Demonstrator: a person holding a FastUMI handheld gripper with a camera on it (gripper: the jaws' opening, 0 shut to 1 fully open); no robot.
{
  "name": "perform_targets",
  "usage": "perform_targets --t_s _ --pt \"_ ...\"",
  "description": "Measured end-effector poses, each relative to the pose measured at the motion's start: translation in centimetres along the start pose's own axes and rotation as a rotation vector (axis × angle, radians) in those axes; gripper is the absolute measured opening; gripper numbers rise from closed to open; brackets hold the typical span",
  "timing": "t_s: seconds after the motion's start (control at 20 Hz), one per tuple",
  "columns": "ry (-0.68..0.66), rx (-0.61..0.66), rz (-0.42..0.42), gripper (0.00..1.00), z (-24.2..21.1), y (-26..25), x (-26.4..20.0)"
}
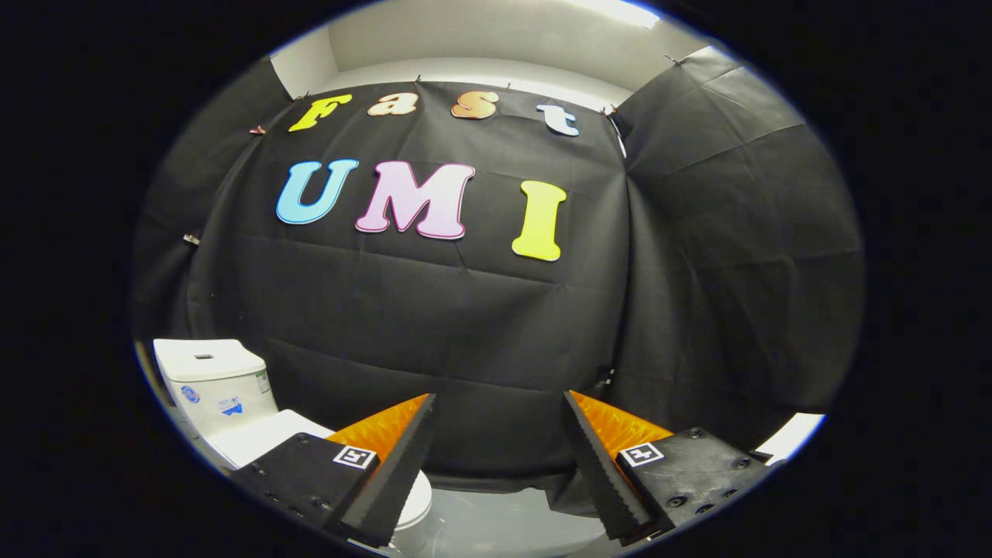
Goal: Open the toilet lid.
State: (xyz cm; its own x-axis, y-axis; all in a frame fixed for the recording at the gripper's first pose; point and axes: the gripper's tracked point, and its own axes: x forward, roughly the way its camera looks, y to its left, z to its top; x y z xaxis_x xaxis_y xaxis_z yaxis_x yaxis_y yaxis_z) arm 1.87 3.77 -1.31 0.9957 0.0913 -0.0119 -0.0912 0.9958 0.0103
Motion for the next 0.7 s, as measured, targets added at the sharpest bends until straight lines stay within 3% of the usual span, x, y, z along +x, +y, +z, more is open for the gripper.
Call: perform_targets --t_s 0.25,0.4,0.6,0.7 --pt "0.343 0.326 0.043 0.99 -8.1 2.3 -0.1" --pt "0.463 0.415 0.068 0.98 -11.3 3.1 -0.3" --pt "0.768 0.538 0.157 0.99 -19.1 6.3 -3.0" --pt "0.882 0.658 0.175 0.99 -21.3 8.0 -4.1"
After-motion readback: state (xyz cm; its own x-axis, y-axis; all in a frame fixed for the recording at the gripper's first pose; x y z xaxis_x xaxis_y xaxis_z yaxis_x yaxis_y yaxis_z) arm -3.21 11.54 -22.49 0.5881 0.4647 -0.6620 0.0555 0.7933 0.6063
